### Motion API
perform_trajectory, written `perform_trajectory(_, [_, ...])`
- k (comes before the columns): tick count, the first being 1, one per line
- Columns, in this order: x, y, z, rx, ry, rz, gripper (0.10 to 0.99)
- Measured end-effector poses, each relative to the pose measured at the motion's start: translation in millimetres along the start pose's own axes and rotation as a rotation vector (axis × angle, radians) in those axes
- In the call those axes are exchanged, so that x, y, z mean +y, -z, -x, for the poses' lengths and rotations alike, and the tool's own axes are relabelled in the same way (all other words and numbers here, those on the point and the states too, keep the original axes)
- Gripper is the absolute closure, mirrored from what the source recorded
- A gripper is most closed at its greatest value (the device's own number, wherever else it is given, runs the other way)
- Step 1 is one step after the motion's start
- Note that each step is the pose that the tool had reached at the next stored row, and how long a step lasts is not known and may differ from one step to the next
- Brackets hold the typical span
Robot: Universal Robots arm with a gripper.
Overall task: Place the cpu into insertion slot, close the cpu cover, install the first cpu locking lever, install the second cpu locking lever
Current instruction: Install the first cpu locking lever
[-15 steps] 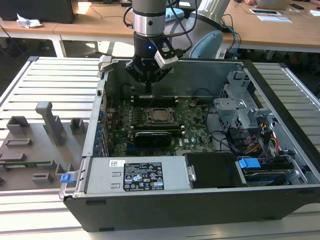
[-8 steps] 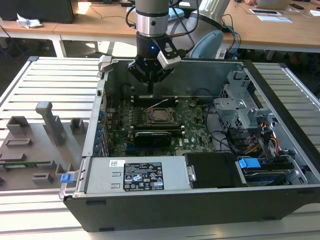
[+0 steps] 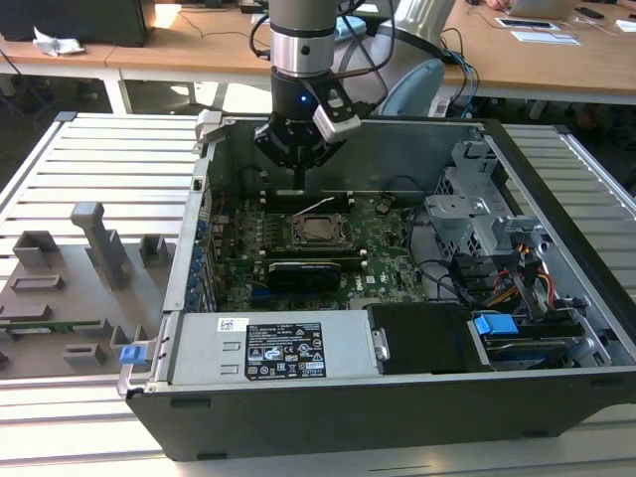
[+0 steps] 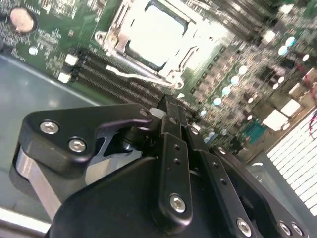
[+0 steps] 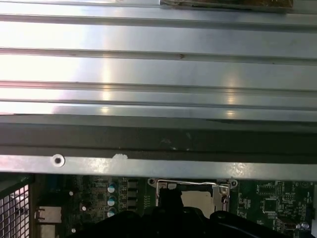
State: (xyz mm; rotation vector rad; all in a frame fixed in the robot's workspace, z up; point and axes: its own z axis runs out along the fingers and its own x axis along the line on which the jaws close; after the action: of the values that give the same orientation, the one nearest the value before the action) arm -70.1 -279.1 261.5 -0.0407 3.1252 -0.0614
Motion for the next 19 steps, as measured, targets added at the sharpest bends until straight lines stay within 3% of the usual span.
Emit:
perform_trajectory(4, [-8.1, -2.9, -0.2, -0.0003, 0.0, 0.005, 0.98])
perform_trajectory(10, [-8.1, -10.4, -0.3, -0.0002, 0.0, 0.007, 0.98])
perform_trajectory(19, [-7.8, -15.6, -0.2, -0.0002, 0.0, 0.007, 0.98])
